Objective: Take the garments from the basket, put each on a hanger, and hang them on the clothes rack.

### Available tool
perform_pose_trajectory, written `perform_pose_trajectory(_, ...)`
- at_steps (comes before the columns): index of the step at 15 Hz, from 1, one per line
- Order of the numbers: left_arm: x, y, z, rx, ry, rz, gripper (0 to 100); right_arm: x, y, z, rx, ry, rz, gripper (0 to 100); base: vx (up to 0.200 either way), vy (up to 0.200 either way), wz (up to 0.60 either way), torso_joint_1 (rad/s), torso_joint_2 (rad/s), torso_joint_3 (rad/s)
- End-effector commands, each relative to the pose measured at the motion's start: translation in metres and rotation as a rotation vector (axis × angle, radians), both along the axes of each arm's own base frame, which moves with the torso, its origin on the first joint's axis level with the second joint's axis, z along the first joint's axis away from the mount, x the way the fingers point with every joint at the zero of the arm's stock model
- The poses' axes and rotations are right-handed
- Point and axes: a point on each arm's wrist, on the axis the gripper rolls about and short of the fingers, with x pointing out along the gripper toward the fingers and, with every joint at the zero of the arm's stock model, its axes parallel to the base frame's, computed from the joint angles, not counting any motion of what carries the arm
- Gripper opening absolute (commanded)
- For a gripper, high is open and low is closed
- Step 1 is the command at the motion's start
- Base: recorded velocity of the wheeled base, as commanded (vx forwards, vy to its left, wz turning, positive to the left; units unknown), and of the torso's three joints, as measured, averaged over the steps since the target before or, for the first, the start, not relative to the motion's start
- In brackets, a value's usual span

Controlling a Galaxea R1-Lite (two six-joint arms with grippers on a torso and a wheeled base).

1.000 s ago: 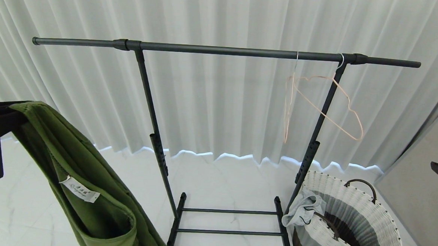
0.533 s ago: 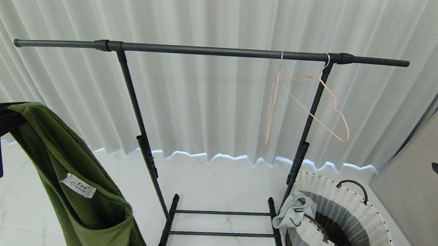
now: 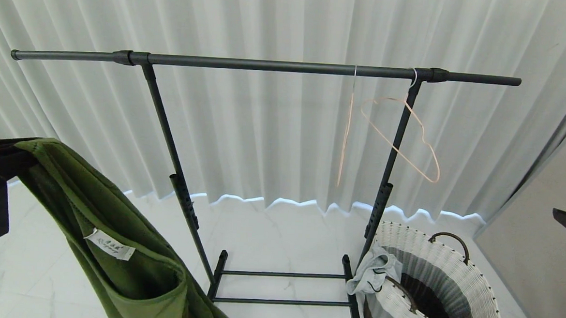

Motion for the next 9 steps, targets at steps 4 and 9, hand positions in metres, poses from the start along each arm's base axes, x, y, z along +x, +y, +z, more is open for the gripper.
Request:
perform_pose_trajectory(4,0.0008,0.002,0.0003,-0.002,-0.001,0.02,0,0.0029,0.0009,-0.0015,-0.001,0.012,0.007,100,0.15,0.0,0.0,-0.002,0.0,0.001)
perform_pose_trajectory(9,0.002,0.0012,-0.0006,0.0,0.004,0.019,0,0.0013,0.0012,-0.0035,0.006,0.017,0.027,100,0.2,0.0,0.0,0.0,0.0,0.0)
